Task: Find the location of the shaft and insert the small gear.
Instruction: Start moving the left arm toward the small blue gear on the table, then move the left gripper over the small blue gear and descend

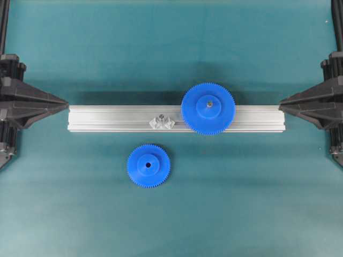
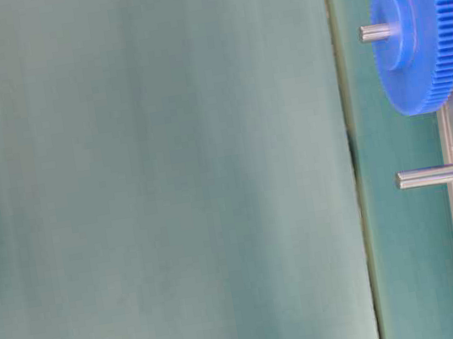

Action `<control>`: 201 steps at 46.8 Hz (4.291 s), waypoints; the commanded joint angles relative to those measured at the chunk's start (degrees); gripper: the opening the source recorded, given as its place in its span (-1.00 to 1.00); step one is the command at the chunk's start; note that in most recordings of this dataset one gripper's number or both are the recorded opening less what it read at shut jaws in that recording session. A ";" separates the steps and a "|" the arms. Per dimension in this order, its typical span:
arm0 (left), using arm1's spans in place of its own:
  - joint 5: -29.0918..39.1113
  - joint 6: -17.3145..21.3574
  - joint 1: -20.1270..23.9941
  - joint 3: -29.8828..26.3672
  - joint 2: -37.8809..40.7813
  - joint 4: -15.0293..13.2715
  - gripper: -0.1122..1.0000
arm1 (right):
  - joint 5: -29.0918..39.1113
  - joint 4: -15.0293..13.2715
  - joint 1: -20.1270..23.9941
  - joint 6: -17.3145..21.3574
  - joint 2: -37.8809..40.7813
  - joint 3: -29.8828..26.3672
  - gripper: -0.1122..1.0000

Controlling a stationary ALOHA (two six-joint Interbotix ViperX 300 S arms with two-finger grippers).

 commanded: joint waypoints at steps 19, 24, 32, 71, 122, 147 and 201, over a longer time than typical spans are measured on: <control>11.60 -0.88 -0.53 -1.76 1.14 0.88 -0.81 | 0.53 1.67 0.09 3.08 -0.44 1.93 -0.73; 11.69 -0.97 -0.88 -1.67 1.14 0.88 -0.81 | 2.29 1.67 0.09 3.25 -0.44 1.93 -0.73; 12.83 -1.49 -2.11 -1.67 1.23 0.88 -0.81 | 7.56 1.67 -0.35 4.57 -0.53 2.55 -0.73; 25.58 -6.94 -6.59 -7.21 11.60 0.88 -0.81 | 17.05 1.76 -0.97 7.29 -0.44 3.43 -0.73; 36.21 -7.29 -7.56 -18.90 28.65 0.79 -0.81 | 21.36 1.85 -1.85 7.29 -0.53 3.87 -0.73; 39.29 -7.29 -7.65 -26.19 39.38 0.79 -0.81 | 21.36 1.85 -1.85 7.29 -0.44 4.31 -0.73; 53.96 -6.68 -7.65 -42.71 57.66 0.88 -0.81 | 21.36 1.85 -2.55 7.21 -0.53 6.06 -0.73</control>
